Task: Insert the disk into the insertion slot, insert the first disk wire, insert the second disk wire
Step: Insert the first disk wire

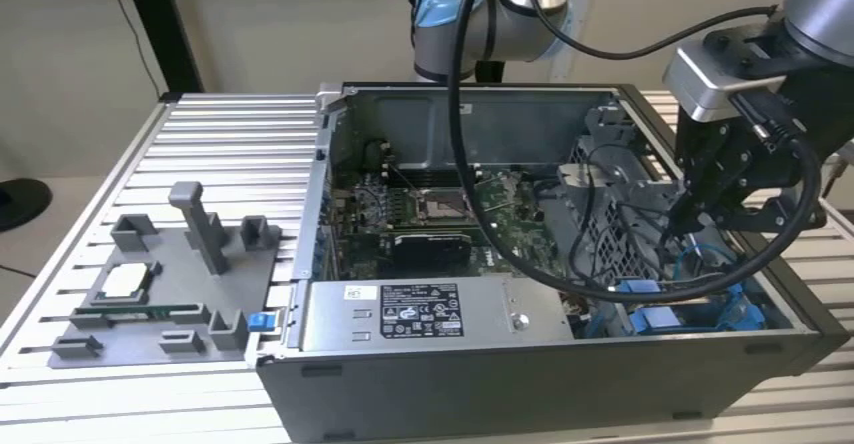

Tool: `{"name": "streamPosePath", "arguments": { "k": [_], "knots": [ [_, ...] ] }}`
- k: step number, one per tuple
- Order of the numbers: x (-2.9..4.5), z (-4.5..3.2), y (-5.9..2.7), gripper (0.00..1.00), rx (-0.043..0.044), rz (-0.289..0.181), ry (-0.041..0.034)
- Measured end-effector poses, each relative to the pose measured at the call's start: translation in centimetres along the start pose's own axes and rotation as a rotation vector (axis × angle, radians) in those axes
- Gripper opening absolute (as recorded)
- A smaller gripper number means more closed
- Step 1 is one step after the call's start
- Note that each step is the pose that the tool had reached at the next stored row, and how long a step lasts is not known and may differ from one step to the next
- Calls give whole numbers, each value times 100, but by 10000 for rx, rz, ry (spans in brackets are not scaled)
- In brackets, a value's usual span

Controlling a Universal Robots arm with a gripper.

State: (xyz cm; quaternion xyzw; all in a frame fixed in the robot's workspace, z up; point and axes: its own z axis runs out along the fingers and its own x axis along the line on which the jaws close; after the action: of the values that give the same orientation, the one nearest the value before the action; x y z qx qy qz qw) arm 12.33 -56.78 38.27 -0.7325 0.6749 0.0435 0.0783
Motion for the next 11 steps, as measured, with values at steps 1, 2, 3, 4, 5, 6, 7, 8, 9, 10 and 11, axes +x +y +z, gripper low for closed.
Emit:
{"name": "streamPosePath", "arguments": {
  "k": [1,2,3,4,5,6,7,8,9,10,11],
  "knots": [
    [4,0,-7,0,0,0,1],
    [10,0,-16,0,-2,0,3],
    [19,0,-28,0,-4,0,2],
    [30,1,-42,0,-8,1,1],
    [41,0,-55,0,-13,2,1],
    [53,-1,-67,0,-19,3,1],
    [63,0,-79,0,-24,4,0],
    [74,-1,-90,0,-29,5,-1],
    [87,-1,-101,0,-35,6,-1],
    [100,-3,-111,0,-40,6,-1],
    [118,-4,-117,0,-44,7,-2]
  ]
}}
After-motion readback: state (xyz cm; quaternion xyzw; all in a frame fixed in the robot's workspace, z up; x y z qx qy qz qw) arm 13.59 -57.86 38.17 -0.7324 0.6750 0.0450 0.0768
